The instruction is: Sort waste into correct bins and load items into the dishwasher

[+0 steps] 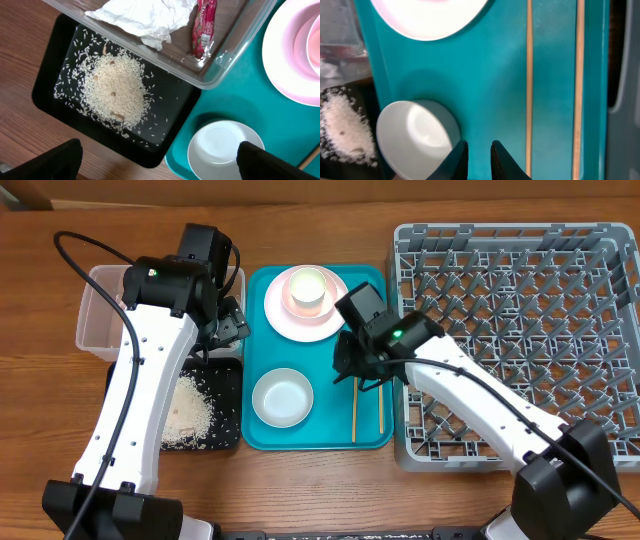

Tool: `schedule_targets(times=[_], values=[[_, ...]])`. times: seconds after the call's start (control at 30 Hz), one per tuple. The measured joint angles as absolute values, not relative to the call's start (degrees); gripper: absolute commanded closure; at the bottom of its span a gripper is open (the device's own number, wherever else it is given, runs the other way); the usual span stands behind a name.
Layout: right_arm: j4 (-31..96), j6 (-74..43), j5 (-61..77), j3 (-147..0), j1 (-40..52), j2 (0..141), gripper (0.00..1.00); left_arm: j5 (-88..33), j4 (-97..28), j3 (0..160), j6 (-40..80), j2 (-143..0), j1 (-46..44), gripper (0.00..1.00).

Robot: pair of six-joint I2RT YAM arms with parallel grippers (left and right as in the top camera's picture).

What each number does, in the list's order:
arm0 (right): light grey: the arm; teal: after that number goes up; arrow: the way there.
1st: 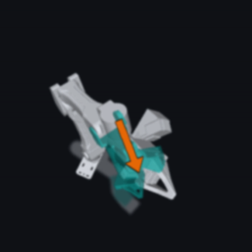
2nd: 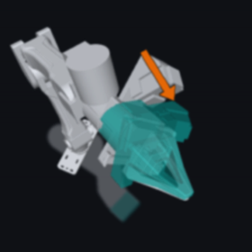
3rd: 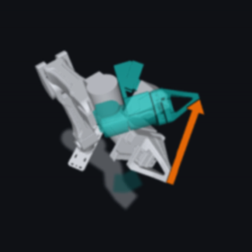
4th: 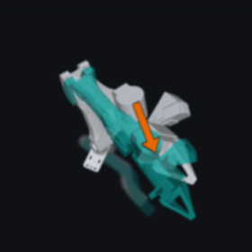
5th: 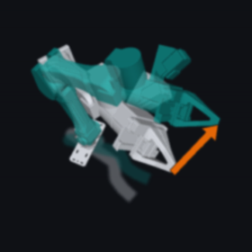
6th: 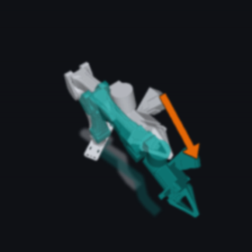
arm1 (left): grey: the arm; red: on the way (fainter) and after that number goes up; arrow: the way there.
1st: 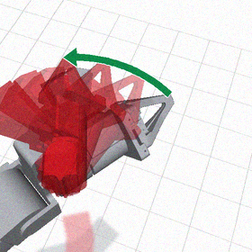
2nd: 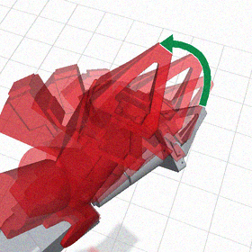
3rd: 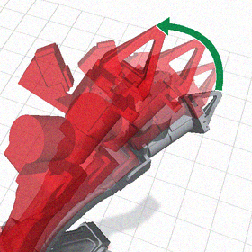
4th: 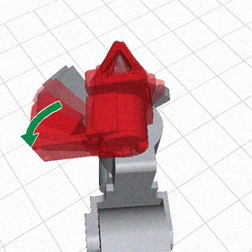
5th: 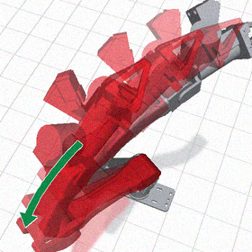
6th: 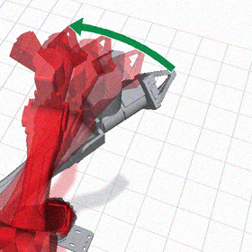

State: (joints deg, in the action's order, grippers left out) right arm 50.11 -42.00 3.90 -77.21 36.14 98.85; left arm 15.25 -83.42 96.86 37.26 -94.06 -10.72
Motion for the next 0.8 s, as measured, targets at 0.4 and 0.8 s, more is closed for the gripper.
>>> schedule_targets(times=[0.4, 0.8], values=[[41.58, -41.98, 0.12, -67.79, 36.14, 98.85, 0.81, 15.25, -83.40, 96.86, 37.26, -94.06, -10.72, 0.00], [40.77, -41.98, -3.70, -67.07, 37.45, 98.85, 0.81, 15.25, -83.42, 96.86, 37.26, -94.06, -10.72, 0.00]])
